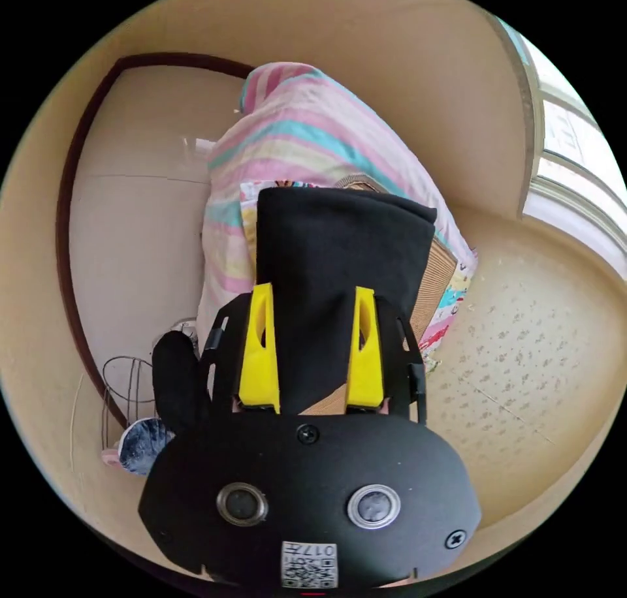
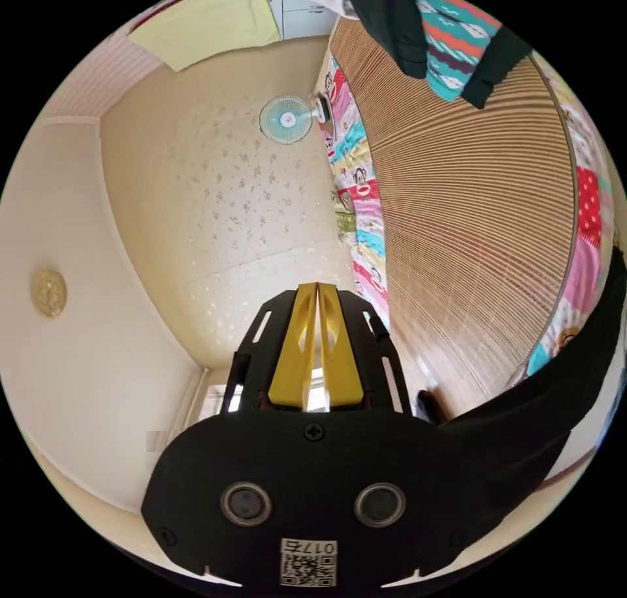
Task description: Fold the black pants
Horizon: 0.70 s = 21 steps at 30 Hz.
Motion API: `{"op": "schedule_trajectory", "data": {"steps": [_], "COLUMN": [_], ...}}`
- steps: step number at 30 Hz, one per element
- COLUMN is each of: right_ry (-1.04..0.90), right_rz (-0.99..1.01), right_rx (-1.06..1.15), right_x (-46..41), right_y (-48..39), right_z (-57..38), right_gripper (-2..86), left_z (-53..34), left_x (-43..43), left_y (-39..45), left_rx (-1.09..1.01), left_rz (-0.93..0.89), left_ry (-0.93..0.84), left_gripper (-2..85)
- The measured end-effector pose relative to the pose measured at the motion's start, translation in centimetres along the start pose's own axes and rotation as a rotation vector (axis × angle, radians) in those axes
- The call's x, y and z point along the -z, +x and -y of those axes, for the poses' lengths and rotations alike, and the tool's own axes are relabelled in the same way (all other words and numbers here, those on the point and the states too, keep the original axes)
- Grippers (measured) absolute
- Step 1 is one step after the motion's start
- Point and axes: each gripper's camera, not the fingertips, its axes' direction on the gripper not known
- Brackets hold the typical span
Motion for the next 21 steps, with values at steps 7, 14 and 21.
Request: {"op": "schedule_trajectory", "data": {"steps": [7,14,21], "right_ry": [-0.017,-0.214,-0.344], "right_rz": [0.091,0.024,0.076], "right_rx": [-0.025,-0.027,-0.019], "right_x": [-2.3,-9.6,-12.4], "right_y": [0.6,0.5,0.2], "right_z": [3.7,8.0,9.5], "right_gripper": [0.3,0.4,0.6], "left_z": [-5.7,-21.8,-17.3], "left_x": [4.2,-3.3,-3.1], "left_y": [5.6,18.0,16.5], "left_rx": [-0.498,-1.342,-1.145], "left_rz": [-0.338,-0.521,-0.129], "left_ry": [-0.117,-0.990,-0.426], "left_gripper": [2.6,-0.8,1.7]}}
